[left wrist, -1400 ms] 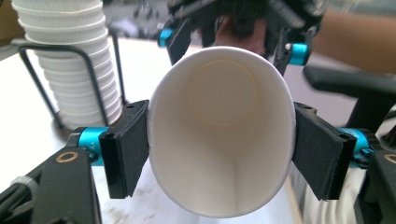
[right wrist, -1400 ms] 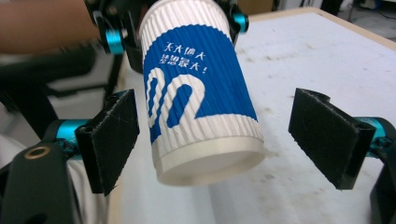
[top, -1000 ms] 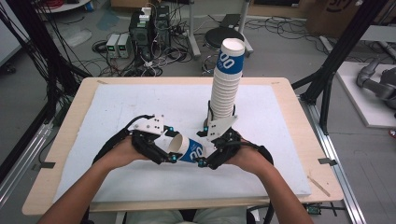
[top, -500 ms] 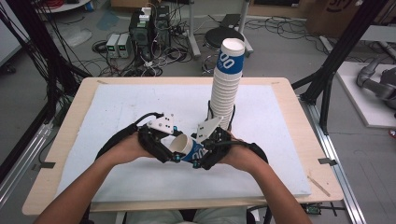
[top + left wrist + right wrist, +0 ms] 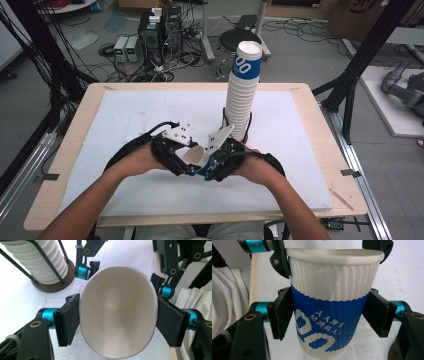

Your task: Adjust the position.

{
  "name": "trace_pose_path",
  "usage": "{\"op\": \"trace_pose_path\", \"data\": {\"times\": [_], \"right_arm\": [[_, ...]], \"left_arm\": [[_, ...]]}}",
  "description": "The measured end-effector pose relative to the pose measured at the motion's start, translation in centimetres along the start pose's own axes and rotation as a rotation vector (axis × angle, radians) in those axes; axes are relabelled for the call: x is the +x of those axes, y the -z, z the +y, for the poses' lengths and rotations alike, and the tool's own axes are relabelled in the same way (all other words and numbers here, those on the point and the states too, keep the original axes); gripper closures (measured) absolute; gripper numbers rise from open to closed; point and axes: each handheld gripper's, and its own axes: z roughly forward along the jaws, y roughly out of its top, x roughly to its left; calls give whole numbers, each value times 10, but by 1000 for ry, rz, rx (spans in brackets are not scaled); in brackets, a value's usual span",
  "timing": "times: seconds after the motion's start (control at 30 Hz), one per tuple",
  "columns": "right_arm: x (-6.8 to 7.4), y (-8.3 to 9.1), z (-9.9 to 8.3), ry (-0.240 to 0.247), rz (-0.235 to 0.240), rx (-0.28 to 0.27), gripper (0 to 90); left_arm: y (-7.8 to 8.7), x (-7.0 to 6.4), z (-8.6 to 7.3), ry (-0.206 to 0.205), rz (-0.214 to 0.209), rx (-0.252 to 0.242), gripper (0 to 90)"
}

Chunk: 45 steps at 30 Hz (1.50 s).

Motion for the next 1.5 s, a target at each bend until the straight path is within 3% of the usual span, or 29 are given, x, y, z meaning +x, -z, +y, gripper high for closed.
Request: {"op": "trace_pose_path", "data": {"times": [0.07, 0.27, 0.47, 0.6, 0.7, 0.83, 0.97, 1.1, 1.5], "right_arm": [[0, 0, -1, -7, 3, -7, 294], [-2, 0, -12, -44, 24, -77, 293], [-5, 5, -29, -98, 16, -119, 292], [-7, 13, -47, -159, -7, -190, 292], [-8, 21, -60, -201, -29, -249, 293], [-6, 30, -76, -242, -61, -313, 292], [-6, 36, -88, -262, -89, -352, 293], [-4, 42, -98, -281, -120, -387, 293], [2, 59, -130, -349, -239, -507, 293]], "left_arm": [[0, 0, -1, 1, 0, -7, 256], [1, 0, -11, 35, 3, -120, 230], [16, 2, -30, 113, 18, -338, 194], [24, 4, -48, 178, 67, -470, 178], [28, 6, -61, 204, 78, -534, 177], [30, 6, -77, 238, 119, -576, 166], [33, 7, -90, 268, 191, -629, 166], [34, 9, -100, 293, 236, -667, 166], [32, 13, -120, 323, 325, -684, 167]]}}
